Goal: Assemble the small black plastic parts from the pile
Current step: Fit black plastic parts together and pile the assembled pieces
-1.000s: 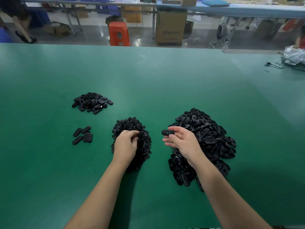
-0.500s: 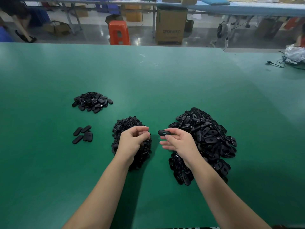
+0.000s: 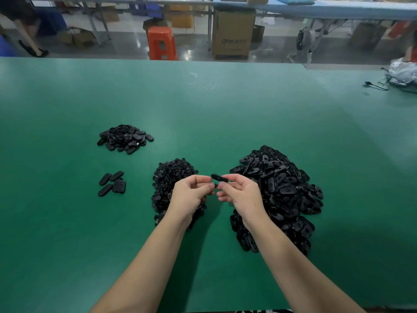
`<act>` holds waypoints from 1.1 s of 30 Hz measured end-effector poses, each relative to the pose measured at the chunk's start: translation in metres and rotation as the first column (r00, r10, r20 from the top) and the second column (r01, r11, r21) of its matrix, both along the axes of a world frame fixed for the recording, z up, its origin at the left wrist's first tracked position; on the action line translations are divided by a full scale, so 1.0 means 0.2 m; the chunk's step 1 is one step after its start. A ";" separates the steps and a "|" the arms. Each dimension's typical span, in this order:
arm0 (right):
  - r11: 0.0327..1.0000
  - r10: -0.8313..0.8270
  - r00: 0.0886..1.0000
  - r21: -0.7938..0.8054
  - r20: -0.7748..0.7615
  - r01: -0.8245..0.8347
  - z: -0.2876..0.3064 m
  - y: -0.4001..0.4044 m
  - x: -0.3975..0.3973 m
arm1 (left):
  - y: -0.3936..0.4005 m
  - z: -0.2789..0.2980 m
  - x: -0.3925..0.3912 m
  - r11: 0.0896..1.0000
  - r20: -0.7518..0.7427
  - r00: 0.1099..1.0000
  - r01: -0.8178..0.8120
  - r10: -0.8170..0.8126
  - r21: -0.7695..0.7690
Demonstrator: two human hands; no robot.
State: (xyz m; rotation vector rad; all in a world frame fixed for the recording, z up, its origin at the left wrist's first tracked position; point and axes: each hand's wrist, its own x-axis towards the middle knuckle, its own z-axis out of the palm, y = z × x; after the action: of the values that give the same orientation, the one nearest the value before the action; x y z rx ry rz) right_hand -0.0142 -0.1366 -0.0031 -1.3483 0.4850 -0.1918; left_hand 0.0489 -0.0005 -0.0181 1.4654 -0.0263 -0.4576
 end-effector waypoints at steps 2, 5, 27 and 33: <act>1.000 0.002 1.000 -0.009 0.003 -0.002 0.00 0.00 0.00 | -0.01 0.00 -0.01 1.000 0.002 1.000 -0.002 0.002 0.002; 1.000 -0.017 1.000 -0.013 0.003 0.017 -0.01 0.01 0.00 | -0.02 0.00 -0.01 1.000 0.015 1.000 -0.003 0.003 0.008; 0.995 -0.093 0.995 0.040 -0.039 0.094 -0.03 0.02 -0.02 | -0.01 0.03 0.00 0.930 0.332 0.941 -0.067 -0.061 0.361; 0.996 -0.061 0.997 0.057 -0.037 0.063 -0.03 0.04 -0.02 | -0.03 0.05 -0.01 0.853 0.436 0.889 -0.114 -0.142 0.509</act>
State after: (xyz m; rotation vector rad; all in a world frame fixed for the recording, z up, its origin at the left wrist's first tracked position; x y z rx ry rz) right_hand -0.0183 -0.1287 -0.0092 -1.2821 0.5588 -0.2034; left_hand 0.0473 -0.0061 -0.0081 2.0965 -0.3151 -0.1104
